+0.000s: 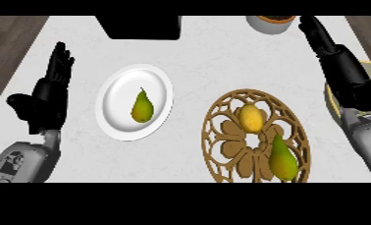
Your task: Pick the lemon from the placemat and place it in the bowl
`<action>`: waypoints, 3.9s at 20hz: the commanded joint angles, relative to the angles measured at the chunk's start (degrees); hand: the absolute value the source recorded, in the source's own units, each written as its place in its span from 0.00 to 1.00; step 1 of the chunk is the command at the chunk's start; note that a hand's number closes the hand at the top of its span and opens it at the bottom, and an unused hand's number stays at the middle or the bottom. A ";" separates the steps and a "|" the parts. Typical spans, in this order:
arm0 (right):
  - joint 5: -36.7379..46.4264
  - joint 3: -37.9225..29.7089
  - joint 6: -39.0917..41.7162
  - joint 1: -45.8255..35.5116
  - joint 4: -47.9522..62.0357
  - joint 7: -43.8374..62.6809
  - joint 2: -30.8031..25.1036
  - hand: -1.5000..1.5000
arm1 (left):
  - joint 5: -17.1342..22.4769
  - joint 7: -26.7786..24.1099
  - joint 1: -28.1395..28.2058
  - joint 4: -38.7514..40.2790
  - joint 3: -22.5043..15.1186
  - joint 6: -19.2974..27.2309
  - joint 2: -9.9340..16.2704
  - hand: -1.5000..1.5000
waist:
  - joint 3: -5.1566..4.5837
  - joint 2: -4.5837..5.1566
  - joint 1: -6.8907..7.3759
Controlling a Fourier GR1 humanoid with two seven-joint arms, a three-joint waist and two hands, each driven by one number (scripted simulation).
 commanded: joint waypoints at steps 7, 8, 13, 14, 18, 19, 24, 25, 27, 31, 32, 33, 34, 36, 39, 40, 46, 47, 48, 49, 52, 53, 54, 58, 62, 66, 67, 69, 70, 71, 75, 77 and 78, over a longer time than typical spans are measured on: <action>18.79 -0.89 -19.88 14.76 5.89 17.76 -4.10 1.00 | 7.40 2.92 2.83 -1.44 -5.12 -8.89 -5.51 0.50 | -2.50 0.27 -10.33; 17.32 -5.13 -28.38 15.06 4.04 19.35 1.58 1.00 | 8.61 2.77 4.10 -1.74 -6.03 -10.10 -6.59 0.50 | -1.65 -0.90 -10.27; 33.53 9.31 -43.34 22.30 -6.05 18.26 15.29 0.00 | 12.07 3.02 4.69 -3.12 -7.99 -17.26 -6.56 0.50 | -1.14 -0.81 -3.59; 37.96 12.89 -41.93 23.83 -6.55 20.19 14.18 0.00 | 11.64 1.94 5.12 -2.47 -8.37 -17.00 -7.34 0.50 | -1.26 -0.84 -3.64; 50.61 15.02 -34.89 24.15 -4.61 35.24 12.35 0.00 | 10.22 2.58 3.41 -0.47 -8.87 -15.66 -8.38 0.50 | -1.56 -0.65 -4.07; 52.40 12.90 -31.89 22.51 -2.94 38.49 10.49 0.00 | 10.89 2.40 5.06 -1.71 -8.59 -16.58 -7.34 0.50 | -1.75 -0.74 -3.09; 60.96 13.21 -18.85 20.36 -5.57 57.36 13.14 0.00 | 12.09 3.83 4.74 -3.48 -9.25 -17.05 -8.44 0.50 | -1.63 -0.91 -2.57; 61.28 13.27 -14.55 19.42 -7.40 61.05 13.10 0.00 | 11.46 4.54 3.44 -2.78 -8.33 -16.96 -7.07 0.50 | -1.56 -0.87 -2.79; 62.72 15.04 -7.71 17.23 -10.01 68.15 15.91 0.00 | 10.30 1.93 5.13 -1.54 -9.48 -16.99 -8.25 0.50 | -1.50 -0.83 -2.29; 62.51 14.62 4.74 9.19 -10.43 80.12 22.63 0.00 | 11.50 3.77 2.67 -1.38 -8.70 -17.86 -8.40 0.50 | -1.27 -0.48 -1.32; 61.94 13.74 6.61 7.82 -9.33 82.09 24.57 0.00 | 10.87 2.94 3.93 -2.57 -10.09 -18.28 -8.75 0.50 | -1.19 -0.49 -0.81; 63.02 14.29 7.61 6.41 -10.16 84.24 27.20 0.00 | 10.77 2.92 2.52 -0.48 -9.56 -17.91 -9.50 0.50 | -1.16 -0.40 -1.43; 62.16 13.14 9.67 6.95 -9.80 84.97 27.25 0.00 | 12.02 4.24 2.88 -1.73 -8.60 -18.64 -8.37 0.50 | -1.11 -0.49 -1.34; 61.99 10.84 11.59 5.54 -8.72 86.58 29.13 0.00 | 10.82 2.60 2.46 0.51 -8.91 -18.15 -9.53 0.50 | -1.10 -0.34 -1.82; 64.22 7.74 12.90 4.65 -3.38 86.67 32.42 0.00 | 10.59 2.74 4.68 -1.99 -9.57 -18.59 -8.60 0.50 | -1.07 -0.34 -0.74; 63.16 5.53 15.22 4.11 -4.41 86.69 31.98 0.00 | 11.57 4.80 2.39 -2.23 -7.40 -18.38 -7.45 0.50 | -1.02 -0.40 -1.31; 61.18 3.12 18.87 4.47 -1.77 86.72 32.62 0.00 | 11.31 5.18 2.82 -3.22 -8.54 -17.85 -9.39 0.50 | -1.01 -0.51 -1.42; 60.10 1.61 18.89 2.78 -0.63 86.72 32.63 0.00 | 10.99 2.56 3.07 -0.32 -8.43 -19.17 -9.86 0.50 | -1.02 -0.22 -1.49; 59.80 3.38 15.90 4.07 0.85 86.72 32.64 0.00 | 11.59 2.20 2.71 1.16 -7.10 -21.01 -8.26 0.50 | -1.02 -0.13 -1.28; 59.23 1.33 18.22 3.20 0.52 86.73 32.65 0.00 | 11.15 5.45 3.11 -3.62 -8.56 -19.21 -8.48 0.50 | -0.92 -0.44 -1.00; 59.33 1.52 18.42 3.17 1.87 86.73 32.66 0.00 | 10.70 4.82 3.54 -3.75 -8.32 -18.10 -9.56 0.50 | -0.95 -0.46 -0.85; 59.01 2.21 18.06 3.75 1.53 86.73 32.66 0.00 | 10.01 7.61 0.56 -2.34 -8.89 -16.07 -11.31 0.50 | -0.89 -0.35 -1.49; 59.06 1.07 19.40 1.32 2.78 86.74 32.66 0.00 | 9.46 1.49 4.44 -0.18 -9.13 -19.76 -10.51 0.50 | -0.94 -0.22 -1.14; 60.31 4.64 16.75 3.82 3.69 86.74 32.67 0.00 | 11.21 5.94 2.52 -2.23 -6.79 -19.80 -9.14 0.50 | -0.91 -0.42 -1.23; 59.69 4.24 13.16 1.56 8.73 86.74 32.67 0.00 | 8.19 1.36 3.33 0.64 -8.65 -18.96 -12.22 0.50 | -0.91 -0.15 -0.99; 59.66 3.51 13.32 -0.24 10.39 86.75 32.67 0.00 | 8.38 5.08 0.89 0.15 -7.50 -18.59 -11.59 0.50 | -0.89 -0.19 -1.15; 59.79 4.61 11.85 1.91 9.30 86.75 32.67 0.00 | 8.95 6.13 2.71 -3.58 -6.74 -18.86 -9.76 0.50 | -0.87 -0.41 -0.87; 60.04 5.00 10.60 2.16 9.72 86.75 32.67 0.00 | 9.80 3.22 4.55 -1.31 -6.54 -21.59 -10.04 0.50 | -0.90 -0.32 -0.98; 59.83 2.74 13.67 0.58 8.71 86.75 32.66 0.00 | 10.40 5.77 2.72 -1.97 -5.96 -21.12 -10.11 0.50 | -0.88 -0.35 -1.28; 59.97 3.45 9.66 1.01 11.84 85.68 32.66 0.00 | 10.26 5.02 1.49 -0.46 -5.28 -21.45 -10.33 0.50 | -0.87 -0.18 -1.12; 60.39 4.24 11.32 2.00 9.66 86.54 32.66 0.00 | 8.91 5.32 2.63 -1.29 -5.85 -19.73 -11.90 0.50 | -0.87 -0.28 -1.32; 61.47 4.46 8.78 4.59 9.41 85.65 32.67 0.00 | 7.63 5.29 4.26 -1.92 -7.03 -19.22 -12.09 0.50 | -0.86 -0.33 -1.32; 62.10 3.38 8.07 5.46 11.60 82.56 32.67 0.00 | 8.52 2.96 3.88 0.30 -5.65 -22.15 -11.23 0.50 | -0.87 -0.20 -1.43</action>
